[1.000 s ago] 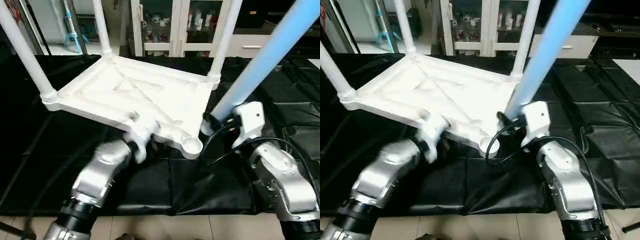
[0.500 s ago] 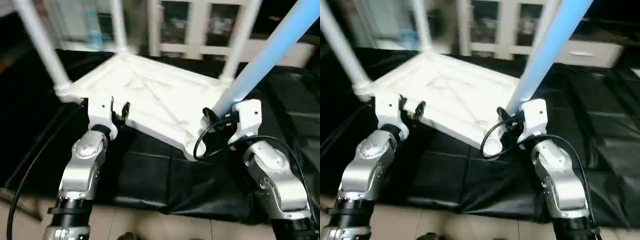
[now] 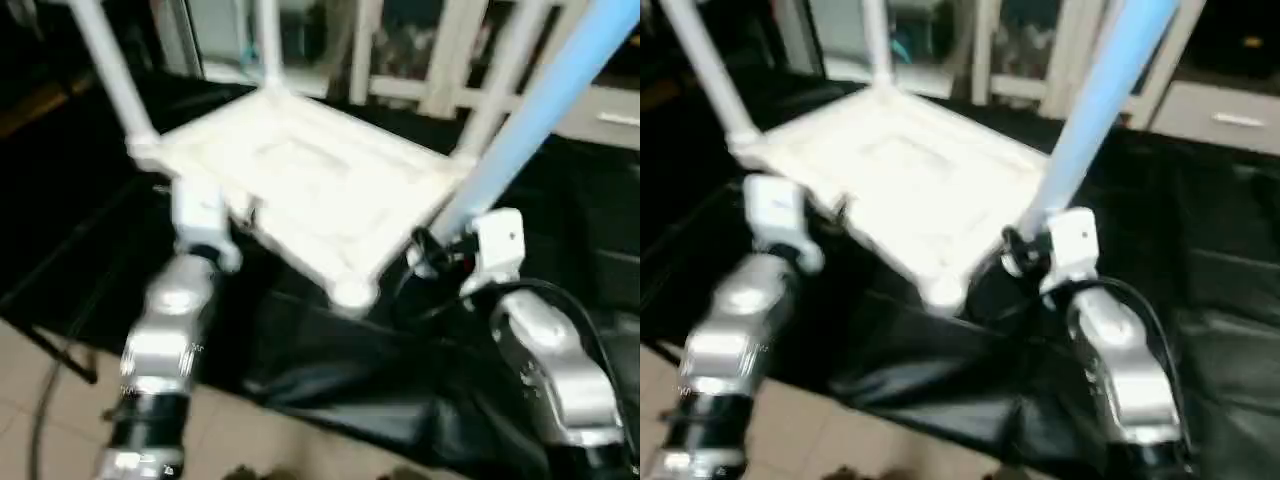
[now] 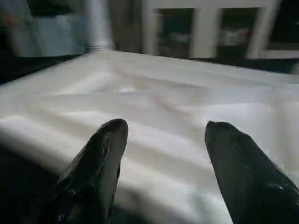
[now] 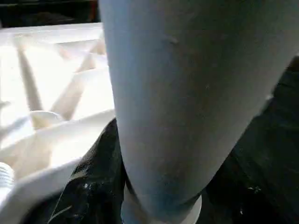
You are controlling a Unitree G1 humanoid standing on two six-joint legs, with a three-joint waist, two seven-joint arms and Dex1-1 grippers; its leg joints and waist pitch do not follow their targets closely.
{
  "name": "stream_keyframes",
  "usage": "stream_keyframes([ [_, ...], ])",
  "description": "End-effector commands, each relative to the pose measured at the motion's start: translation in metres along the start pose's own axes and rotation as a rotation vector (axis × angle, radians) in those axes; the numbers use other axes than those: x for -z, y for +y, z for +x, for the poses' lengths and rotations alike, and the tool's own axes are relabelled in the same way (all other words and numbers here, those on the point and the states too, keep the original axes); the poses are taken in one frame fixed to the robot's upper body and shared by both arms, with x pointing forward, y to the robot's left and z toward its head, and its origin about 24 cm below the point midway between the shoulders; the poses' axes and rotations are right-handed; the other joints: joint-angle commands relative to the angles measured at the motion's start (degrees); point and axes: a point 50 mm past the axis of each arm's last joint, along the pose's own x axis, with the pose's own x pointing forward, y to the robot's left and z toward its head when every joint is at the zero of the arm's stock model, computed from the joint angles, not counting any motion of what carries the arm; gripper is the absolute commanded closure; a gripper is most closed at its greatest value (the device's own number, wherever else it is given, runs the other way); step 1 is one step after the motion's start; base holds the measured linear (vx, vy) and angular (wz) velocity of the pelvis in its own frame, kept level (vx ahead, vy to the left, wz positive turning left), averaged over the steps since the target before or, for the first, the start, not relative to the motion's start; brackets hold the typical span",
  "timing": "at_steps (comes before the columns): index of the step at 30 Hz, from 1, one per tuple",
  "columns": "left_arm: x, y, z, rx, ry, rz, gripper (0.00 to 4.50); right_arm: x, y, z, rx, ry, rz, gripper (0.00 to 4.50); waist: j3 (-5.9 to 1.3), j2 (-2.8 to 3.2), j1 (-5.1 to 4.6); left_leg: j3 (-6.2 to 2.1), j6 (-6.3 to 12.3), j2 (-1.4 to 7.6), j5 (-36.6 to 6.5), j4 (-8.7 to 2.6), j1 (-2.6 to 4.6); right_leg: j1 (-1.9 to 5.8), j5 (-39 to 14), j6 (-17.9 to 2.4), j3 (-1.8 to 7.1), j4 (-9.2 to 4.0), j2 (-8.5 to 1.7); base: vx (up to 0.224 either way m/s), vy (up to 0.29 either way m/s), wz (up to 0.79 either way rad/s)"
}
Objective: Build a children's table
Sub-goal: Move to table
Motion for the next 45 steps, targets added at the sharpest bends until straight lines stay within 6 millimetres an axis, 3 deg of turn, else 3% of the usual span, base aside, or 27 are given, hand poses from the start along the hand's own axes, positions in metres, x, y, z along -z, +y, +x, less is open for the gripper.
stream_keyframes([
  [1, -0.003, 0.006, -0.003, -0.012, -0.019, 0.004, 1.4, -0.005, 0.004, 0.001, -0.012, -0.02, 0.016, 2.64, -3.53, -1.37, 0.57, 2.84, -5.11, -1.88, -6.2, -1.85, -0.15, 6.04, -7.1, 8.4, 2.6, -6.81, -0.22, -0.092, -0.082, -0.47],
  [2, -0.004, 0.005, -0.003, -0.005, -0.022, -0.003, 1.4, -0.005, 0.006, 0.002, -0.014, -0.019, 0.026, 2.64, -2.57, -0.9, -0.5, 3.79, -8.28, -1.32, -15.1, -2.52, 2.01, 4.87, -29.2, 2.4, 3.15, -8.48, 2.41, -0.092, -0.082, -0.47],
  [3, -0.003, 0.004, -0.005, 0.001, -0.024, -0.012, 1.4, -0.006, 0.007, 0.003, -0.018, -0.019, 0.032, 2.64, -2.57, -0.9, -0.5, 3.79, -8.28, -1.32, -15.1, -2.52, 2.01, 4.87, -29.2, 2.4, 3.15, -8.48, 2.41, -0.081, -0.032, -0.52],
  [4, -0.003, 0.004, -0.006, 0.003, -0.023, -0.013, 1.4, -0.006, 0.008, 0.003, -0.022, -0.019, 0.03, 2.64, -0.65, -1.15, -1.68, 4.0, -8.39, -1.0, -25.6, -2.33, 6.12, 1.6, -41.9, -2.1, 2.23, -10.3, 5.32, -0.034, -0.008, -0.27],
  [5, -0.001, 0.005, -0.008, 0.007, -0.02, -0.013, 1.4, -0.007, 0.008, 0.003, -0.026, -0.021, 0.027, 2.64, -0.87, -0.58, -2.71, 3.13, -7.72, -0.31, -32.0, -3.17, 9.48, 1.07, -41.5, -3.7, -0.06, -9.94, 6.43, -0.113, 0.009, -0.71],
  [6, 0.0, 0.006, -0.009, 0.008, -0.017, -0.012, 1.4, -0.007, 0.008, 0.003, -0.026, -0.021, 0.026, 2.64, -0.36, -0.19, -3.11, 2.42, -6.25, 0.98, -35.0, -4.79, 10.41, 0.75, -37.2, -4.6, -1.33, -9.03, 6.42, -0.097, 0.076, -0.95],
  [7, 0.001, 0.006, -0.01, 0.009, -0.016, -0.011, 1.4, -0.008, 0.009, 0.003, -0.027, -0.022, 0.027, 2.64, 0.53, 1.38, -3.81, 1.37, -2.69, 5.01, -42.9, -8.8, 10.72, 1.09, -30.0, -6.0, -4.33, -5.79, 4.47, -0.097, 0.076, -0.95],
  [8, 0.001, 0.007, -0.01, 0.01, -0.015, -0.012, 1.4, -0.008, 0.009, 0.003, -0.027, -0.022, 0.027, 2.64, 0.39, 1.37, -3.22, 1.11, -0.49, 8.72, -46.3, -12.52, 9.64, 4.26, -19.4, -7.4, -5.43, 0.53, 0.83, -0.031, 0.086, -1.05],
  [9, 0.001, 0.007, -0.01, 0.01, -0.015, -0.012, 1.4, -0.008, 0.008, 0.003, -0.028, -0.022, 0.027, 2.64, 0.57, 1.24, -2.78, 1.58, 0.32, 10.1, -47.4, -13.78, 9.49, 5.12, -14.7, -7.7, -5.95, 2.77, -0.34, -0.049, 0.013, -0.98],
  [10, 0.002, 0.008, -0.011, 0.006, -0.013, -0.009, 1.4, -0.008, 0.008, 0.003, -0.032, -0.021, 0.025, 2.64, 0.9, -0.35, -1.54, 1.6, 2.88, 9.15, -48.3, -14.44, 6.49, 8.59, -11.7, -5.2, -5.48, 3.85, -2.43, -0.04, -0.048, -1.16],
  [11, 0.002, 0.009, -0.012, 0.003, -0.013, -0.01, 1.4, -0.007, 0.008, 0.003, -0.041, -0.018, 0.007, 2.64, -0.58, -0.89, -1.99, 2.97, 2.64, 5.59, -45.1, -9.75, 7.7, 8.84, -25.2, -2.5, -2.16, 0.02, -3.11, -0.028, -0.075, -0.62],
  [12, 0.002, 0.01, -0.012, 0.0, -0.013, -0.011, 1.4, -0.007, 0.008, 0.003, -0.048, -0.015, -0.007, 2.64, -0.87, -2.43, -2.07, 3.78, 1.05, 0.86, -36.7, -4.68, 7.65, 7.51, -40.6, -1.0, -1.3, -7.28, -2.91, 0.037, -0.065, -0.33],
  [13, 0.002, 0.01, -0.012, 0.0, -0.014, -0.012, 1.4, -0.007, 0.008, 0.003, -0.049, -0.014, -0.009, 2.64, -1.77, -3.64, -0.96, 3.4, 1.73, -2.31, -17.9, 1.9, 3.67, 10.4, -57.4, 0.4, 2.12, -10.92, -5.85, 0.074, -0.046, -0.1],
  [14, 0.002, 0.011, -0.013, -0.01, -0.011, -0.001, 1.4, -0.006, 0.009, 0.003, -0.068, -0.005, -0.014, 2.64, -3.01, -4.17, 0.71, 1.08, 2.96, -2.31, -8.6, 4.52, 1.47, 13.18, -49.7, -5.9, 5.83, -10.06, -7.32, 0.074, -0.046, -0.1],
  [15, 0.002, 0.012, -0.014, -0.015, -0.011, 0.0, 1.4, -0.006, 0.01, 0.004, -0.081, -0.004, -0.016, 2.64, -2.54, -4.56, 0.5, 0.33, 3.15, -2.22, -5.8, 5.03, 0.52, 13.05, -43.9, -8.2, 5.76, -9.49, -6.85, 0.089, -0.1, 0.19],
  [17, 0.002, 0.015, -0.016, -0.034, -0.011, 0.007, 1.4, -0.007, 0.012, 0.004, -0.116, -0.008, -0.022, 2.64, -1.37, -1.55, 0.25, -1.59, 3.56, -0.13, 2.8, 2.23, -0.59, 11.46, -27.6, -19.5, 3.91, -9.45, -6.16, 0.09, -0.07, 0.26],
  [18, 0.001, 0.019, -0.017, -0.05, -0.009, 0.011, 1.4, -0.008, 0.013, 0.005, -0.139, -0.013, -0.028, 2.64, -0.97, -0.96, 0.02, -1.45, 3.72, 0.61, 4.0, -0.5, -0.25, 11.13, -25.7, -19.5, 1.51, -9.14, -4.39, 0.115, -0.007, 0.07],
  [19, 0.001, 0.022, -0.019, -0.06, -0.014, 0.009, 1.4, -0.01, 0.014, 0.005, -0.154, -0.018, -0.031, 2.64, -0.9, 1.4, -1.04, -2.84, 4.53, 2.46, 3.4, -5.04, 0.54, 10.12, -17.9, -15.6, -2.62, -6.74, -0.46, 0.174, 0.018, -0.07],
  [20, 0.001, 0.023, -0.019, -0.062, -0.015, 0.008, 1.4, -0.01, 0.014, 0.005, -0.158, -0.02, -0.032, 2.64, -1.42, 2.69, -1.85, -5.61, 6.86, 4.67, 1.2, -5.83, 3.32, 7.33, -14.0, -13.1, -3.72, -3.58, 1.27, 0.174, 0.018, -0.07],
  [21, 0.001, 0.027, -0.023, -0.063, -0.018, 0.013, 1.4, -0.011, 0.015, 0.006, -0.169, -0.024, -0.034, 2.64, -3.08, 2.07, -2.95, -8.28, 13.06, 7.65, 8.9, -4.44, 8.58, 3.34, -4.4, -10.1, -3.15, -0.25, -0.19, 0.189, 0.017, 0.04],
  [23, 0.002, 0.032, -0.029, -0.025, -0.016, 0.043, 1.4, -0.011, 0.016, 0.005, -0.181, -0.027, -0.028, 2.64, -3.92, 0.36, -1.69, -7.15, 18.38, 4.94, 52.5, -0.01, 7.91, 1.46, 13.2, -4.7, -0.24, -1.79, -3.13, 0.143, 0.012, 0.07],
  [24, 0.002, 0.032, -0.03, -0.021, -0.016, 0.046, 1.4, -0.01, 0.016, 0.005, -0.182, -0.028, -0.027, 2.64, -4.29, -0.52, -1.23, -6.02, 16.18, 2.74, 55.0, 1.29, 6.72, 2.47, 19.3, -5.3, 0.75, -2.72, -3.82, 0.077, 0.028, 0.03],
  [25, 0.001, 0.033, -0.032, 0.002, -0.018, 0.051, 1.4, -0.01, 0.017, 0.005, -0.186, -0.027, -0.024, 2.64, -4.48, -1.99, -0.28, -3.09, 12.23, -1.1, 46.8, 1.06, 3.16, 6.28, 32.2, -7.3, 1.84, -1.73, -3.31, 0.0, 0.0, 0.0],
  [28, 0.001, 0.036, -0.044, 0.213, -0.013, 0.094, 1.4, -0.01, 0.02, 0.002, -0.227, -0.03, -0.005, 2.64, -3.6, -1.57, 0.53, -2.05, 5.63, -0.28, 18.3, -2.18, 0.34, 9.03, 37.9, -11.4, 1.0, -2.08, -3.43, 0.0, 0.0, 0.0],
  [33, 0.003, 0.053, -0.055, 0.466, 0.108, 0.155, 1.07, -0.011, 0.021, -0.003, -0.32, -0.026, 0.014, 2.64, -1.97, 0.22, -0.58, -1.96, 2.12, 2.29, -2.4, -4.82, 2.77, 7.51, 6.1, -18.5, 0.1, -4.52, -3.04, -0.011, -0.001, 0.01],
  [37, 0.003, 0.063, -0.052, 0.718, 0.277, 0.279, 0.75, -0.013, 0.011, -0.006, -0.409, -0.002, -0.012, 2.64, -0.59, 0.84, 0.04, 0.11, -2.86, 2.62, -20.5, -6.28, 4.51, 5.91, -16.9, -16.2, 0.64, -6.85, -3.17, -0.064, 0.005, 0.09],
  [45, 0.002, 0.07, -0.034, 1.001, 0.482, 0.473, 0.19, -0.016, -0.001, -0.021, -0.586, 0.089, -0.102, 2.64, -1.88, 1.71, -0.08, 1.33, -2.7, 2.73, -9.6, -6.07, 3.54, 7.0, -2.5, -16.8, 0.78, -5.86, -3.22, -0.008, 0.002, 0.01],
])
